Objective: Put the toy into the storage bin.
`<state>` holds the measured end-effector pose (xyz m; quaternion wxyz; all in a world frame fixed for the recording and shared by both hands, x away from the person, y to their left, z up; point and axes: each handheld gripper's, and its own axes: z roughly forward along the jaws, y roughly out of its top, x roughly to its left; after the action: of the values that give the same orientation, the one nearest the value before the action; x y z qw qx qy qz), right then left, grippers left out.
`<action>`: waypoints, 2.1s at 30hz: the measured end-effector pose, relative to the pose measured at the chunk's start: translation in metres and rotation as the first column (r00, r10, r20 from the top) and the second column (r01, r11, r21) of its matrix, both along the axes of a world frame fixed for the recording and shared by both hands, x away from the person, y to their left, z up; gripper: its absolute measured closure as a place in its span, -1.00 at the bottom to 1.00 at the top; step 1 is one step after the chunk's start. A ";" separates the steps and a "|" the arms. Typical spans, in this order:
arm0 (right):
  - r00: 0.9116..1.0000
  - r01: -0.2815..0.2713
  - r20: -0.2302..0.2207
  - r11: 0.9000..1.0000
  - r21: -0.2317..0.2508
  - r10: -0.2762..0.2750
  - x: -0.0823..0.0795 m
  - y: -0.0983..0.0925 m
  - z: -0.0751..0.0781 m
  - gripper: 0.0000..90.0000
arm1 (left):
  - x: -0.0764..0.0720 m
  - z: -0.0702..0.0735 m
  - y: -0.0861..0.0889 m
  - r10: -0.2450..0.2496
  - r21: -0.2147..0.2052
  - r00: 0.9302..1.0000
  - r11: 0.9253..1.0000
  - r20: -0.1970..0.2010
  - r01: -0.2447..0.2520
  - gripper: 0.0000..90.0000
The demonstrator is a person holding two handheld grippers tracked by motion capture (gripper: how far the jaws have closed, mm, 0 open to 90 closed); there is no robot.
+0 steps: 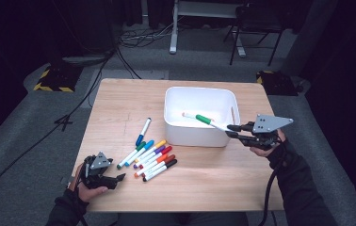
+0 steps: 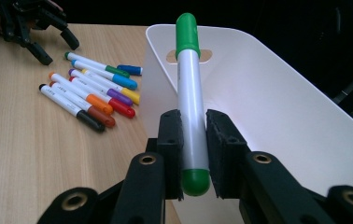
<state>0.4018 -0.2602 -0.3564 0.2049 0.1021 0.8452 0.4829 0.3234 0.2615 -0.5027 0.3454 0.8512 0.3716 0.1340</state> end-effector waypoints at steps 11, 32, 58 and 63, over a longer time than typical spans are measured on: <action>0.998 0.059 -0.011 0.998 0.016 -0.059 0.015 -0.004 0.009 0.70 | 0.000 0.000 0.000 0.000 0.000 1.000 1.000 0.000 0.000 -0.54; 0.991 0.135 -0.020 0.991 0.004 -0.135 0.054 0.002 0.022 0.70 | 0.000 0.000 0.000 -0.002 0.002 1.000 1.000 0.001 0.002 -0.54; 0.984 0.117 -0.107 0.975 -0.191 -0.139 0.095 0.041 0.001 0.70 | 0.000 0.000 0.000 0.002 -0.007 1.000 1.000 -0.007 -0.002 -0.54; 0.983 0.095 -0.128 0.961 -0.258 -0.132 0.098 0.047 -0.003 0.70 | 0.000 0.000 0.000 0.002 -0.006 1.000 1.000 -0.007 -0.002 -0.54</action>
<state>0.4997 -0.2133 -0.3597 0.1822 0.1582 0.9048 0.3510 0.3232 0.2612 -0.5030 0.3467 0.8503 0.3740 0.1303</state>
